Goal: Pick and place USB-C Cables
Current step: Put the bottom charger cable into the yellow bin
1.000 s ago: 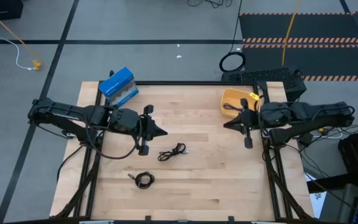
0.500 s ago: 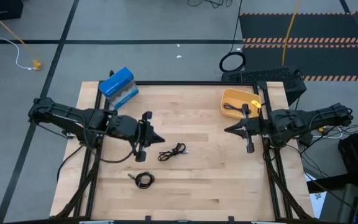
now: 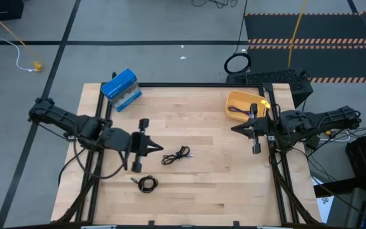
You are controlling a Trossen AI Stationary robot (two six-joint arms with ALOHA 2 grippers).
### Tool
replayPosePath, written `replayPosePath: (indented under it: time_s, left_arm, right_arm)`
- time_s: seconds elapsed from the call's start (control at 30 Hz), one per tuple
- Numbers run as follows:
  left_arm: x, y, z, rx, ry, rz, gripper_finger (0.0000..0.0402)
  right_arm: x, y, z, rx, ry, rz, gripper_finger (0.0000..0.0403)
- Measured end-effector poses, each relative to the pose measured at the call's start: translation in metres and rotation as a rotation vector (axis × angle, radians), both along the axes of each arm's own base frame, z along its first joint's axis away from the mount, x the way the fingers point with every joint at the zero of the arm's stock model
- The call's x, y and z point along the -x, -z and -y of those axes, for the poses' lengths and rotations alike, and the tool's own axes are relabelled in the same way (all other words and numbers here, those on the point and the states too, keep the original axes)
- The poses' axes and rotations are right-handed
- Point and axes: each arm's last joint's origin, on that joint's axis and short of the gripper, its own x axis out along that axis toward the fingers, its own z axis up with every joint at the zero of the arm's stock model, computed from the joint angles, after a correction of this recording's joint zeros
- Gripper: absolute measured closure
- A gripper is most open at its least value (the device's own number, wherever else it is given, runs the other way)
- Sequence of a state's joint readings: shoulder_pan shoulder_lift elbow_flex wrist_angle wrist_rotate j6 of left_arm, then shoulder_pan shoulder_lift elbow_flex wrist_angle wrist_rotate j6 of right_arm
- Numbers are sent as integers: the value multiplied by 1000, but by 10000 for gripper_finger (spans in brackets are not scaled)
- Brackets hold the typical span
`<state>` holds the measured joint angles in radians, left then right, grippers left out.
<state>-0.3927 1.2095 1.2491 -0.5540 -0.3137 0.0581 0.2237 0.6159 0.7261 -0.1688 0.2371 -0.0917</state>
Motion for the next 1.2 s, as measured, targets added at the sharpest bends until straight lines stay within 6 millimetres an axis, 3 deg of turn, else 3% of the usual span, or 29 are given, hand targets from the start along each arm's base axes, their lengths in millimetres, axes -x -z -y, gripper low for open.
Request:
replayPosePath:
  time_s: [0.1, 0.37, 0.73, 1.03, 1.2]
  left_arm:
    - [14, -8, -3, 22, 3, -24, 394]
    - [51, -56, -13, 177, -44, -126, 394]
    - [86, -99, -27, 194, -29, -158, 394]
    - [98, -109, -32, 184, -60, -296, 394]
    - [85, -100, -24, 219, -62, -462, 394]
  right_arm:
    - [0, 1, 0, 3, -1, -13, 403]
    - [0, 2, 0, 12, -2, -24, 403]
    - [0, 4, 0, 19, -3, -38, 403]
    - [1, 4, 0, 20, -3, -44, 403]
    - [1, 4, 0, 20, -3, -45, 403]
